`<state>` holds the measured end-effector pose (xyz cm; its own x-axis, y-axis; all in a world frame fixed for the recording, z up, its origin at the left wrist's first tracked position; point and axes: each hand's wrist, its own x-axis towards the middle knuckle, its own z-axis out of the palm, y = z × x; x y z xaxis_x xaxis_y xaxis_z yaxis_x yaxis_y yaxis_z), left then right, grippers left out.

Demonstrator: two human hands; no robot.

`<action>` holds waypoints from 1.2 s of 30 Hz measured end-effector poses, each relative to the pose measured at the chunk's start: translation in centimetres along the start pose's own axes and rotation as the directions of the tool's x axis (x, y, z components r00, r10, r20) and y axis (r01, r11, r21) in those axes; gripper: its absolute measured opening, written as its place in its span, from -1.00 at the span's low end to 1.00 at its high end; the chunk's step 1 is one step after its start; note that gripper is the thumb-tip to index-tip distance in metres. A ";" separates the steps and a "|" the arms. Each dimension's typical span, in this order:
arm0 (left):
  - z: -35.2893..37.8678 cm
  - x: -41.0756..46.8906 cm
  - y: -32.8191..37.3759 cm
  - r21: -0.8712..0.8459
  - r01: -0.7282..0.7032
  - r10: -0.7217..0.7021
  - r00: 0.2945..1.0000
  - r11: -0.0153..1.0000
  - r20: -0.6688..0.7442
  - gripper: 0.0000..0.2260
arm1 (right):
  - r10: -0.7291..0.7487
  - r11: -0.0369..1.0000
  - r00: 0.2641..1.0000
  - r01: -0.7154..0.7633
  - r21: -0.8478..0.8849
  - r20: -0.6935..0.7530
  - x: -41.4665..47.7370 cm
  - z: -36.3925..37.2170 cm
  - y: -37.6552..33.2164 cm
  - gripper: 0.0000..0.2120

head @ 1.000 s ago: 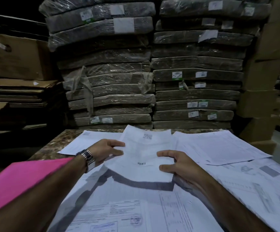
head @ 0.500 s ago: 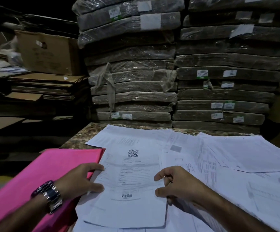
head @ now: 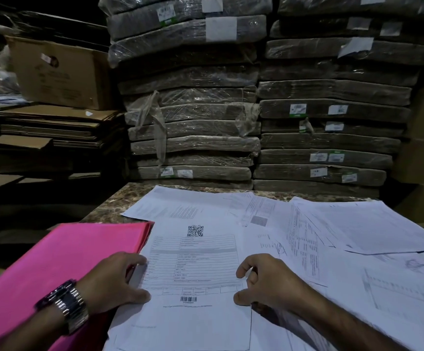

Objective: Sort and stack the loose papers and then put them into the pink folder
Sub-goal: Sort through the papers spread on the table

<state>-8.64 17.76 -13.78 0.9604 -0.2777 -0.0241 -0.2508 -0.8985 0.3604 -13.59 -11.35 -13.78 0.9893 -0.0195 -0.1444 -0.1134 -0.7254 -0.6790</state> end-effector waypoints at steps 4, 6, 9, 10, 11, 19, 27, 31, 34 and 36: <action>-0.1 -0.1 0.6 0.041 0.014 -0.014 1.000 0.999 0.009 -0.38 | 0.023 0.999 1.000 -0.023 -0.023 -0.010 -0.3 -0.2 0.0 -0.62; -0.1 0.0 1.0 0.061 0.015 -0.014 1.000 0.998 -0.015 -0.44 | 0.027 0.999 0.998 -0.030 -0.042 -0.064 -0.3 -0.4 -0.2 -0.61; 0.1 0.2 1.3 0.058 0.043 -0.041 0.998 0.997 -0.037 -0.43 | 0.026 0.996 0.989 -0.038 -0.080 -0.146 -0.2 -0.8 -0.7 -0.56; 0.2 0.3 1.4 0.057 0.054 -0.052 0.998 0.997 -0.038 -0.45 | 0.036 0.995 0.988 -0.049 -0.082 -0.153 -0.2 -0.9 -0.9 -0.56; 0.3 0.3 1.5 0.063 0.059 -0.057 0.998 0.996 -0.042 -0.48 | 0.050 0.995 0.988 -0.061 -0.073 -0.148 -0.1 -1.0 -1.2 -0.57; 0.8 0.8 2.2 0.169 0.034 -0.029 0.999 0.985 -0.035 -0.53 | 0.155 0.976 0.986 -0.144 0.165 -0.058 0.5 -1.1 -2.4 -0.52; 0.8 1.2 2.2 0.191 0.017 -0.011 0.999 0.981 -0.033 -0.56 | 0.213 0.923 0.976 -0.188 0.335 -0.037 1.0 -1.0 -2.8 -0.41; 0.7 1.1 2.0 0.176 0.002 0.006 0.999 0.984 -0.047 -0.63 | 0.216 0.912 0.976 -0.195 0.360 -0.018 1.5 -0.8 -2.8 -0.37; 0.8 1.1 1.9 0.191 -0.013 0.022 0.999 0.982 -0.044 -0.66 | 0.252 0.868 0.968 -0.227 0.442 0.003 2.1 -1.0 -2.6 -0.38; 0.7 1.1 1.9 0.184 -0.019 0.027 0.999 0.983 -0.039 -0.67 | 0.270 0.831 0.963 -0.245 0.500 0.023 2.2 -1.1 -2.7 -0.41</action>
<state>-8.12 15.46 -13.79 0.9574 -0.2880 0.0218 -0.2870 -0.9402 0.1834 -10.98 -10.22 -11.44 0.9197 -0.1985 -0.3387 -0.3820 -0.2536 -0.8887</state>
